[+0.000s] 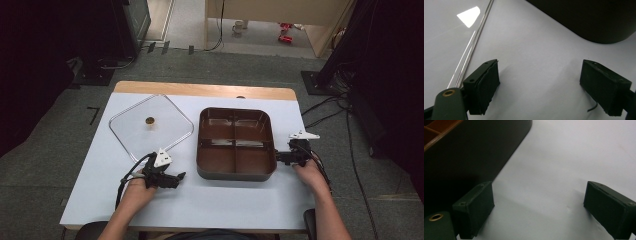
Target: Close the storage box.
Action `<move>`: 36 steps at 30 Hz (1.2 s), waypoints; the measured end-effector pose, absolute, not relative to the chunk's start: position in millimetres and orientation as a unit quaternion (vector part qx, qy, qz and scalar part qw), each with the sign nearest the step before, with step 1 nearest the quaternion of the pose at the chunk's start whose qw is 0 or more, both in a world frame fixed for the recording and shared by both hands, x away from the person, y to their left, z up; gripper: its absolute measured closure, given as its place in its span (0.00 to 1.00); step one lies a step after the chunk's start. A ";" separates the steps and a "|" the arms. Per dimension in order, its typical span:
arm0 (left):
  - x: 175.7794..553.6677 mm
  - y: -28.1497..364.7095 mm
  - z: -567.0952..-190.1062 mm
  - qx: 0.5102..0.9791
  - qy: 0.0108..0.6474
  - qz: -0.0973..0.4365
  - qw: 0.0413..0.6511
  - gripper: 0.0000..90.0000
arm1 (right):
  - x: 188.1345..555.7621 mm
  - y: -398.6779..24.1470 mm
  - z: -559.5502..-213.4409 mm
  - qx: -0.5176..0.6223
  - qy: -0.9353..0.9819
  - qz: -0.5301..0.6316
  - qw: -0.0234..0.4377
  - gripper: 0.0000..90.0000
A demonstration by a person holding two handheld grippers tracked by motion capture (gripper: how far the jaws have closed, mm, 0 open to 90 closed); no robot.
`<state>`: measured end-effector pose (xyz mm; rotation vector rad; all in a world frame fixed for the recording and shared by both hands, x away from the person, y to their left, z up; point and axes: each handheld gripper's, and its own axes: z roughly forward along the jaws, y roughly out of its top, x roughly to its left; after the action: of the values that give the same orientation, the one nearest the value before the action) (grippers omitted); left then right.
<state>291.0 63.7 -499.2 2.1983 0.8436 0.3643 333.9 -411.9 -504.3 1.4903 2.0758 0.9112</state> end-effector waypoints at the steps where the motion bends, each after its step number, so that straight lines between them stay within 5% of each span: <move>1: 290.9 63.6 -499.3 0.857 0.329 0.142 0.371 0.18 | 333.9 -411.8 -504.3 0.537 0.748 0.328 0.213 0.10; 29: 290.7 62.7 -498.9 0.856 0.334 0.143 0.369 0.17 | 333.9 -411.5 -504.3 0.536 0.748 0.327 0.214 0.10; 36: 290.9 53.6 -490.7 0.859 0.370 0.138 0.325 0.18 | 334.0 -411.5 -504.3 0.536 0.748 0.327 0.214 0.10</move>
<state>290.9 53.6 -490.7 2.2522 0.9702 0.3630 334.0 -411.5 -504.3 1.4881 2.0769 0.9065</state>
